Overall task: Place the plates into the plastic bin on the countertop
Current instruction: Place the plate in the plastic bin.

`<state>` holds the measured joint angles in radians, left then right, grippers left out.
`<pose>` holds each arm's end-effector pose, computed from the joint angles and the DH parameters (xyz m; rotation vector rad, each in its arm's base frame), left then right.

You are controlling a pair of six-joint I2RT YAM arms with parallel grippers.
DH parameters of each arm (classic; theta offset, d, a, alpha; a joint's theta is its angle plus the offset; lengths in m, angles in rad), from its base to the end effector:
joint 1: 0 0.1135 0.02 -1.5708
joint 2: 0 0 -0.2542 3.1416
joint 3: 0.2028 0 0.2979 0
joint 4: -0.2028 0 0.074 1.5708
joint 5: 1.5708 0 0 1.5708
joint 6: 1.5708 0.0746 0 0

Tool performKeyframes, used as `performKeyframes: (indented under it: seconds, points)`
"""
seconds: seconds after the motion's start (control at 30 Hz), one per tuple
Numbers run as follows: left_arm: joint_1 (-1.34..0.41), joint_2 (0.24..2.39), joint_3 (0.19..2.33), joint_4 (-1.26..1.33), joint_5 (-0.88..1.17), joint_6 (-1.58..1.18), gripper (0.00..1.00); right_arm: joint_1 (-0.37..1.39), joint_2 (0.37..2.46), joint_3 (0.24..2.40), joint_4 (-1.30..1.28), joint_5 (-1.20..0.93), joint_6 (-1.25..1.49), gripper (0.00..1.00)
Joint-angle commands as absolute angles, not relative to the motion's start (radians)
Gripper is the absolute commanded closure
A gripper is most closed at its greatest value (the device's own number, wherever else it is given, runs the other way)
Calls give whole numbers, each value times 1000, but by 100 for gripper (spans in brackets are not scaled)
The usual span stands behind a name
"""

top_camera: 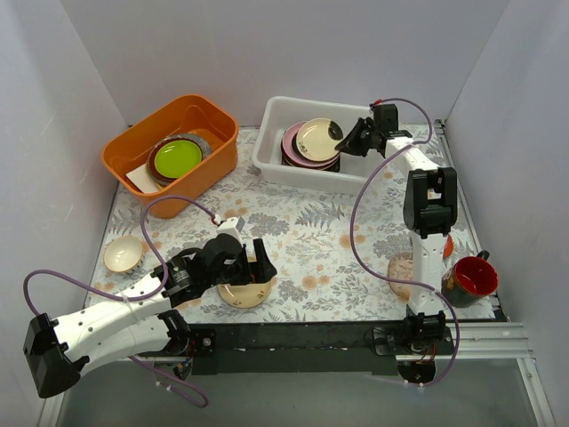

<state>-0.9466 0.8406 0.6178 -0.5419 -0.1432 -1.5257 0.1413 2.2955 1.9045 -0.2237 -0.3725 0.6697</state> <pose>0.1576 -0.2007 0.1946 -0.8115 2.4479 -0.9774 0.5886 0.1111 0.1653 0.3771 2.2387 0.8531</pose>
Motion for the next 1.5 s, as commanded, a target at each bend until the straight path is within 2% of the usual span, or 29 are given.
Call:
performKeyframes:
  seconds: [0.0, 0.13, 0.27, 0.4, 0.8, 1.13, 1.17, 1.3, 1.47]
  points:
    - [-951, 828, 641, -554, -163, -1528, 2, 144, 2313, 1945, -155, -434, 704, 99]
    - [-951, 824, 640, -561, -163, -1529, 2, 144, 2325, 1959, -152, -448, 695, 97]
    - [-951, 819, 632, -561, -164, -1537, 2, 146, 2338, 1967, -144, -474, 695, 92]
    - [-951, 818, 630, -563, -164, -1539, 2, 146, 2350, 1968, -140, -495, 710, 76]
    - [-951, 819, 641, -568, -158, -1534, 2, 146, 2300, 1941, -187, -442, 658, 51]
    - [-951, 782, 638, -584, -181, -1537, 2, 138, 2066, 1770, -210, -238, 539, 44]
    - [-951, 778, 644, -591, -186, -1536, 2, 138, 2033, 1760, -193, -235, 534, 41]
    - [-951, 776, 658, -614, -204, -1540, 2, 137, 1984, 1798, -261, -225, 486, 40]
    - [-951, 779, 658, -666, -251, -1581, 2, 138, 1794, 1614, -197, -304, 479, 40]
